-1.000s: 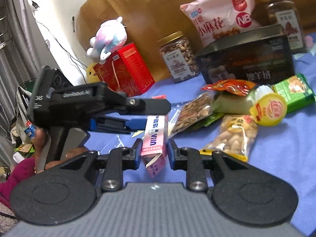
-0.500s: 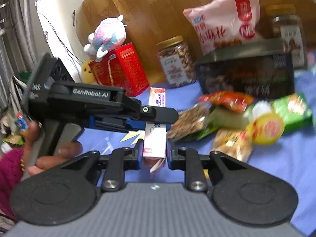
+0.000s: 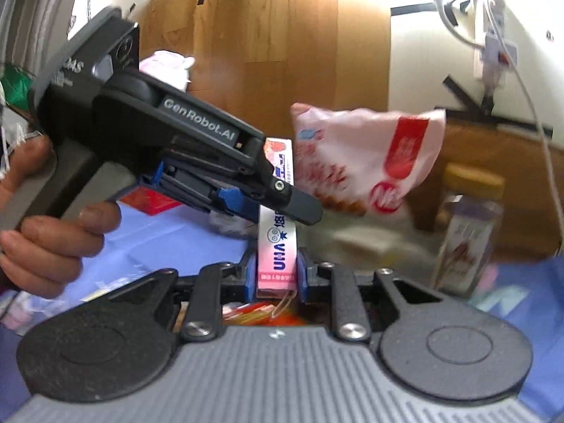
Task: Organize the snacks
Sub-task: 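Lift the pink box into the tin box and release it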
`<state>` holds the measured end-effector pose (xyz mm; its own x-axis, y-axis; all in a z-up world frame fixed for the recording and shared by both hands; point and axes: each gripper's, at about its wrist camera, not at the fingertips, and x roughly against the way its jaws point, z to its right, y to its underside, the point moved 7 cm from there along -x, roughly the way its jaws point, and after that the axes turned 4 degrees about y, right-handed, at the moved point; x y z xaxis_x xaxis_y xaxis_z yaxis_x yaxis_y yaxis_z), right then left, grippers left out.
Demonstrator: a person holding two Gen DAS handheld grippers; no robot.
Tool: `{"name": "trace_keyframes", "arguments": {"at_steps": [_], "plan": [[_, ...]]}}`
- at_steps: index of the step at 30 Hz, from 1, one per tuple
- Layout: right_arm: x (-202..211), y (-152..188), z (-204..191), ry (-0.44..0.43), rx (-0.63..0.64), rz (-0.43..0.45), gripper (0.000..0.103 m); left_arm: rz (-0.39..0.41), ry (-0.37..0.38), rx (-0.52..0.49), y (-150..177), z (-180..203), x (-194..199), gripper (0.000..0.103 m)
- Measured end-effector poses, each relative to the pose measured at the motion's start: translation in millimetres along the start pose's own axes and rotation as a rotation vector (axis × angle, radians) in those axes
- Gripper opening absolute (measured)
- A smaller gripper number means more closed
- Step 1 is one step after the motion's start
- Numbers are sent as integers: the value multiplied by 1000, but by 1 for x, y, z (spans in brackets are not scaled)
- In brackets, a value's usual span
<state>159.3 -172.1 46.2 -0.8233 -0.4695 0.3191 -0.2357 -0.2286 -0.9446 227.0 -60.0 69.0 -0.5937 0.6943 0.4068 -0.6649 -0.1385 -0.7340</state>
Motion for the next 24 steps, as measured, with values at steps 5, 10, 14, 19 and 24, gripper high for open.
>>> {"name": "trace_keyframes", "arguments": {"at_steps": [5, 10, 14, 19, 24], "plan": [[-25, -2, 22, 80, 152, -5, 26, 13, 3, 3, -19, -7, -31, 34], [-44, 7, 31, 138, 263, -5, 27, 10, -26, 28, -26, -25, -54, 38], [-48, 10, 31, 194, 312, 37, 43, 3, -72, 46, -30, -38, -63, 45], [-51, 12, 35, 197, 283, 30, 53, -10, -125, 69, -23, -51, -61, 55], [-44, 18, 38, 228, 275, 39, 54, 0, -145, 78, -19, -55, -48, 77]]}}
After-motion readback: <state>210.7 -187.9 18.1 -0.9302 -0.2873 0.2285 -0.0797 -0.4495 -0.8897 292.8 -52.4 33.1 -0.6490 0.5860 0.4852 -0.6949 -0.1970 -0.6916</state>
